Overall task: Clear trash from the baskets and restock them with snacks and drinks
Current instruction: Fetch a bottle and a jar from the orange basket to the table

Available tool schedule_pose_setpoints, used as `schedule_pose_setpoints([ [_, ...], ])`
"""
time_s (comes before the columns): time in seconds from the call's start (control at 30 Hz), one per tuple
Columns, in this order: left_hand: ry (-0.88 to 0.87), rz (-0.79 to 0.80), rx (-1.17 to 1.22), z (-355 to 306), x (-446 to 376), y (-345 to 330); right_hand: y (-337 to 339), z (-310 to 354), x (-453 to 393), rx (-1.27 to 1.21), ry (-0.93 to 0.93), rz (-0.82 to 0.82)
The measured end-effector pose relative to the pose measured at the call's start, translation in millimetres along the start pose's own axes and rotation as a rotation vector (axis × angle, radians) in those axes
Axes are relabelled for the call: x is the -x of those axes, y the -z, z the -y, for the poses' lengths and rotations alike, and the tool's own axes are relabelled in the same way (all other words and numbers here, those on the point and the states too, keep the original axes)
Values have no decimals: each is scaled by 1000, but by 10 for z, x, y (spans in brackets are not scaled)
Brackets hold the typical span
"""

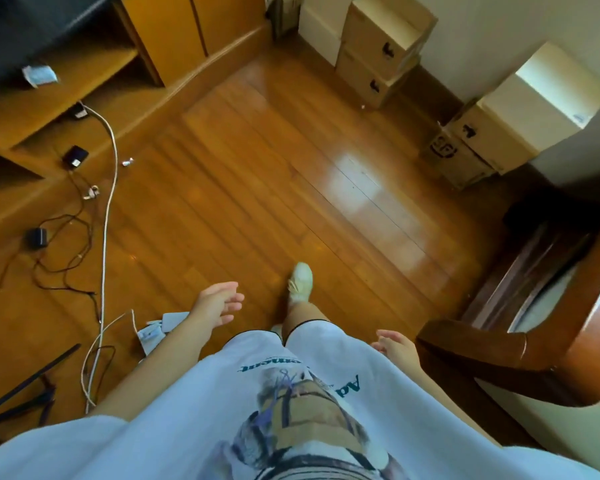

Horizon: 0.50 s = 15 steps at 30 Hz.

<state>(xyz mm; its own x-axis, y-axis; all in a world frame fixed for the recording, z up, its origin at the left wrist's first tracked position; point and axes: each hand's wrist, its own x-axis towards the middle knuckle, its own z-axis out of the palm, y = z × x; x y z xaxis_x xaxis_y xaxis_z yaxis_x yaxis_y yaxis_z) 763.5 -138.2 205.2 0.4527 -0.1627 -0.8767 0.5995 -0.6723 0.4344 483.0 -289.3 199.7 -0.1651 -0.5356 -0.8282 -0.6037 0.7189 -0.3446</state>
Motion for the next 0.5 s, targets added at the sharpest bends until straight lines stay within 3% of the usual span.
schedule_pose_setpoints([
  [0.23, -8, 72, 64, -665, -393, 160, -475, 1076, -290, 129, -23, 16],
  [0.5, 68, -116, 234, -1719, -974, 1099, -1802, 3193, -441, 336, 105, 221],
])
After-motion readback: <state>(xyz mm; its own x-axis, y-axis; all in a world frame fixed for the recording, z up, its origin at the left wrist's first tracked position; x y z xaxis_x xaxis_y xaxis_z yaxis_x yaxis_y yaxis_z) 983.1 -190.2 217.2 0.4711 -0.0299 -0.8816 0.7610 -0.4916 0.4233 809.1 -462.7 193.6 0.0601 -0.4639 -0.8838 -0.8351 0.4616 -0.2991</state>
